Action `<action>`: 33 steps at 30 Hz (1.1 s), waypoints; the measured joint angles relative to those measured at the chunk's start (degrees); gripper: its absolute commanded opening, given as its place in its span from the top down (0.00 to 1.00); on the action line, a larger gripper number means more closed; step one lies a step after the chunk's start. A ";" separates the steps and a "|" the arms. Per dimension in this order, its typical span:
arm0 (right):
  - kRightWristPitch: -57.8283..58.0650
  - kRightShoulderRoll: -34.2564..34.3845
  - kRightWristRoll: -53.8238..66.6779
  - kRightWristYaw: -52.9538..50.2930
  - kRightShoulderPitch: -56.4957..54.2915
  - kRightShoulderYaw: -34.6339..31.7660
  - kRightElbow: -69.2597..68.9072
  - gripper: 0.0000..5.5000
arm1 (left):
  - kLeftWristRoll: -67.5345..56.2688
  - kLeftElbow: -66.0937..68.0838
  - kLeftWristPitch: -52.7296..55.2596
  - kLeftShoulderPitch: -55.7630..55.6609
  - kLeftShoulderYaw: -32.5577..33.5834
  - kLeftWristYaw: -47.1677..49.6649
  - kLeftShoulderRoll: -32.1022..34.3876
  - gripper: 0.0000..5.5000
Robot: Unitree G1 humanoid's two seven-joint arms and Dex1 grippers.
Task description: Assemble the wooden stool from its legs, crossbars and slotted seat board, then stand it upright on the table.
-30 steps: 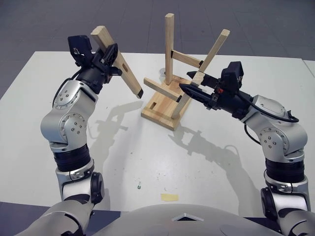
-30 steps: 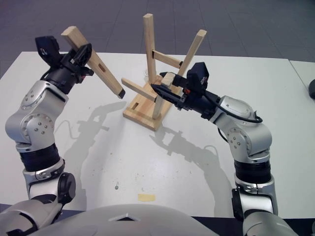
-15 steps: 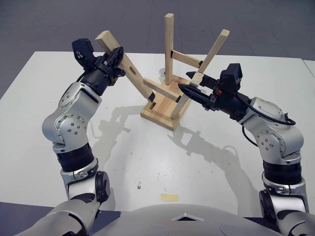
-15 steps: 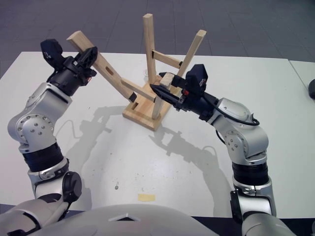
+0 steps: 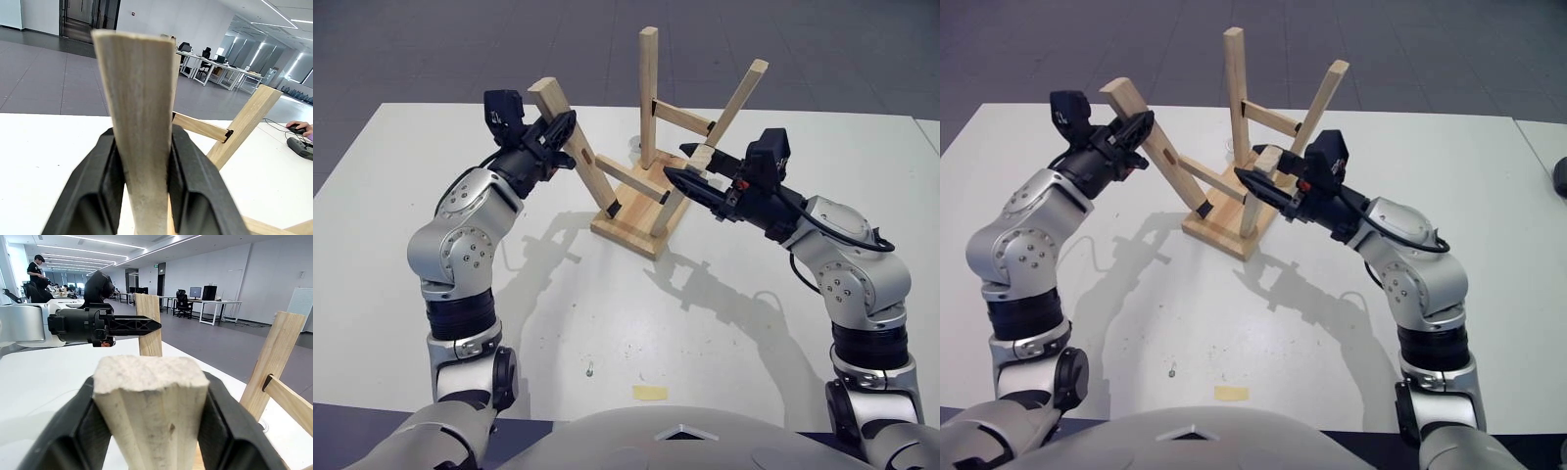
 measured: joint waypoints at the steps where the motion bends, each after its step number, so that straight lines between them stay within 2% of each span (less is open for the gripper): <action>1: -0.10 0.10 -0.11 -0.02 0.00 0.07 0.03 0.61 | 0.46 0.00 -0.68 0.00 -0.78 -0.29 0.00 0.81; 20: -0.17 1.21 -0.78 -0.71 0.23 0.17 0.11 0.61 | 3.16 -1.31 -3.49 2.56 -3.85 -3.72 2.33 0.81; 33: 0.44 -0.32 -6.37 -1.54 -4.57 6.69 1.15 0.63 | 4.24 -0.73 -3.69 2.62 -3.03 -3.05 2.32 0.81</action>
